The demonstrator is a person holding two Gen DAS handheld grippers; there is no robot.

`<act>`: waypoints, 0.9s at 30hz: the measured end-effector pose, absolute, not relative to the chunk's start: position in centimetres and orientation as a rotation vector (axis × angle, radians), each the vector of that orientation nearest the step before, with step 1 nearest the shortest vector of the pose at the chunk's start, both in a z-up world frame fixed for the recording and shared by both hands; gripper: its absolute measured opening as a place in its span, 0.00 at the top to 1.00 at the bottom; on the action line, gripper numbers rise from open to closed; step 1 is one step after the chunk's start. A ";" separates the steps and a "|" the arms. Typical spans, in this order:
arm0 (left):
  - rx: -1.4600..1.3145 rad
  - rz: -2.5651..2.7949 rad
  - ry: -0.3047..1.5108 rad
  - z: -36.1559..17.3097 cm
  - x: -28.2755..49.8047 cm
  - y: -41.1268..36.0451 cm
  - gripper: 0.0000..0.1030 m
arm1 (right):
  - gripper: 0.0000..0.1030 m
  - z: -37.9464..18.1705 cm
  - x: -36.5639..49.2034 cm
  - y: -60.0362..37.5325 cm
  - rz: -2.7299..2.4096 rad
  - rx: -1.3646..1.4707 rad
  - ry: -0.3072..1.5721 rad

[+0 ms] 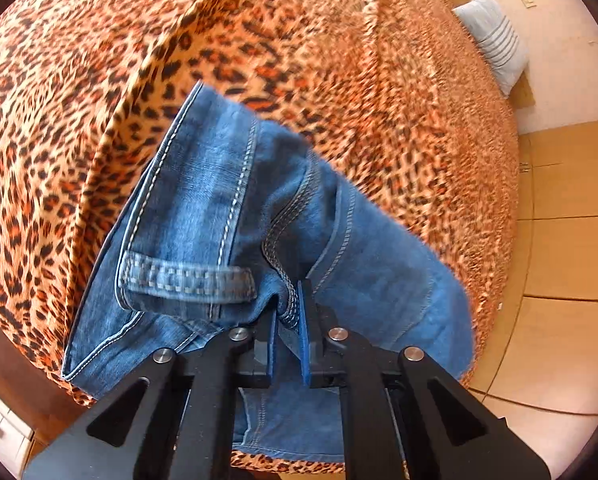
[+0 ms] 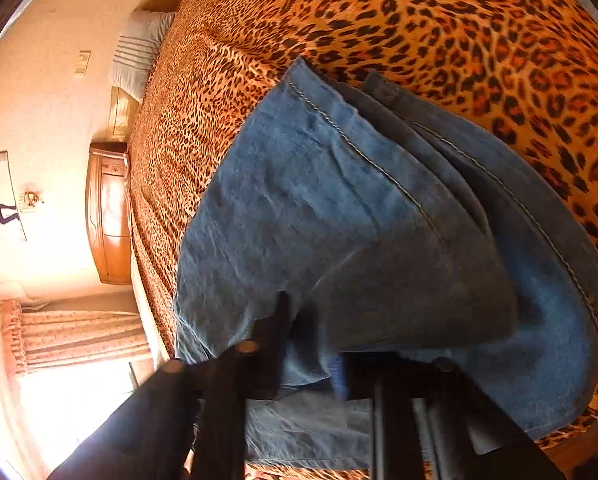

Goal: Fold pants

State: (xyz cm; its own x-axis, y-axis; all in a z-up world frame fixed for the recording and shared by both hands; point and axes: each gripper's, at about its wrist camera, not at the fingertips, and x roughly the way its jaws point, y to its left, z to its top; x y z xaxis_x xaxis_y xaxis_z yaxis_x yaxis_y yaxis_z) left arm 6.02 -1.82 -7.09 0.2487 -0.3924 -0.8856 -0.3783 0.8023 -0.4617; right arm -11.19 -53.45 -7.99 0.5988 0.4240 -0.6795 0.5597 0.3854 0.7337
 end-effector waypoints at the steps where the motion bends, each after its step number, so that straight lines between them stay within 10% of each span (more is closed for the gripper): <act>1: -0.695 -0.039 1.320 -5.6 6.0 -1.6 0.94 | 0.94 -7.0 -10.9 -53.5 -0.080 1.226 0.959; 9: -0.676 -0.136 1.207 0.8 2.0 -0.4 0.94 | 0.95 -0.3 -13.4 -53.9 0.110 1.222 0.815; 20: -0.688 0.048 1.587 -13.4 -4.0 1.3 0.93 | 0.91 -10.4 -21.2 -56.4 -0.211 1.235 1.141; 27: -0.567 -0.116 1.579 -9.8 -4.9 1.1 0.90 | 0.74 -7.7 -21.8 -58.2 -0.270 1.102 1.169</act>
